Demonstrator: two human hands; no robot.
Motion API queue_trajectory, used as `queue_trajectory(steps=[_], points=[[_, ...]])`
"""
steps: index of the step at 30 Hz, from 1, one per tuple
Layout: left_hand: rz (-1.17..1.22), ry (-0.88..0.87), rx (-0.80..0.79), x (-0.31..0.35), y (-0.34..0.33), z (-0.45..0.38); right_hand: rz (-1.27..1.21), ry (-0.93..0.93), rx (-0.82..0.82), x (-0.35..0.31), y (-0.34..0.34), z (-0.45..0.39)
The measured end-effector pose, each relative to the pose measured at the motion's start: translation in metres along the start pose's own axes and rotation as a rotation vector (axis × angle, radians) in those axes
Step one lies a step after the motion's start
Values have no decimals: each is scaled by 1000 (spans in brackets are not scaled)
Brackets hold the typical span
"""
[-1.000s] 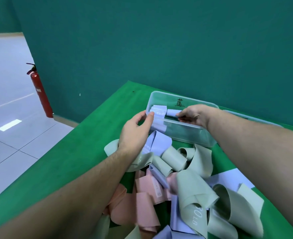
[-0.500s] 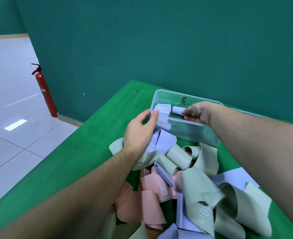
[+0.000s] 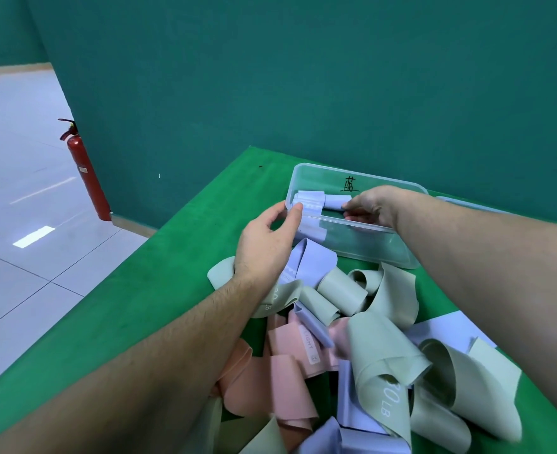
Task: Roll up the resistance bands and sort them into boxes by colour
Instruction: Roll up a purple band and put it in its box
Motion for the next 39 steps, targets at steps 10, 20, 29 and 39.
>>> queue_trajectory(steps=[10, 20, 29, 39], points=[[-12, -6, 18, -1, -1, -1, 36, -18, -8, 1, 3, 7], [-4, -10, 72, 3, 0, 1, 223, -30, -26, -3, 11, 19], [-24, -21, 72, 3, 0, 3, 192, 10, -9, -7, -2, 24], [-41, -33, 77, 0, 0, 1, 183, 242, 179, -15, -3, 30]])
Point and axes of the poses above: each hand's wrist, its own z-axis away from the middle knuckle, its own y-axis out of the back of the hand, x = y × z, the point moved 2 cm from there along -z, towards the middle knuckle, and after that the axes turned 4 degrees about -z, right-handed, at the moved point
